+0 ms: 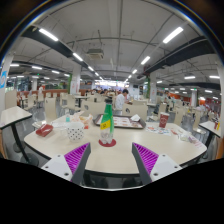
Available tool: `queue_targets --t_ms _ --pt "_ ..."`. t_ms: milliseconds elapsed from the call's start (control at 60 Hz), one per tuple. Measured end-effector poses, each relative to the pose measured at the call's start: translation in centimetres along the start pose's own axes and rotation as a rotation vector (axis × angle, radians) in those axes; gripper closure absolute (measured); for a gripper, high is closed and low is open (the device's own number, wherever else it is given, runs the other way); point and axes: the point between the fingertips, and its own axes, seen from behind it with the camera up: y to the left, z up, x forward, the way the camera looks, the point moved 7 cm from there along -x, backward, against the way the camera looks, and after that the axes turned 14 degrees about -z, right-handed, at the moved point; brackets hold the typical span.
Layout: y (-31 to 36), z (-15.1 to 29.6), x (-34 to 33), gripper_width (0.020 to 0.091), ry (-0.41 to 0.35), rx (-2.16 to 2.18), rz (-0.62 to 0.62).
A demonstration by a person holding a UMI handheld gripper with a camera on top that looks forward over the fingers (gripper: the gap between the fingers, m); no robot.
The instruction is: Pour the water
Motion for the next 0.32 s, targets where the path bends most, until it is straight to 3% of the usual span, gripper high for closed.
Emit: queue_targets --t_ms 267,317 --pt "-0.5 -1.0 -2.7 0.0269 -0.036 0.014 0.012" --pt "-0.4 -1.6 -2.5 0.0255 -0.015 0.019 0.008"
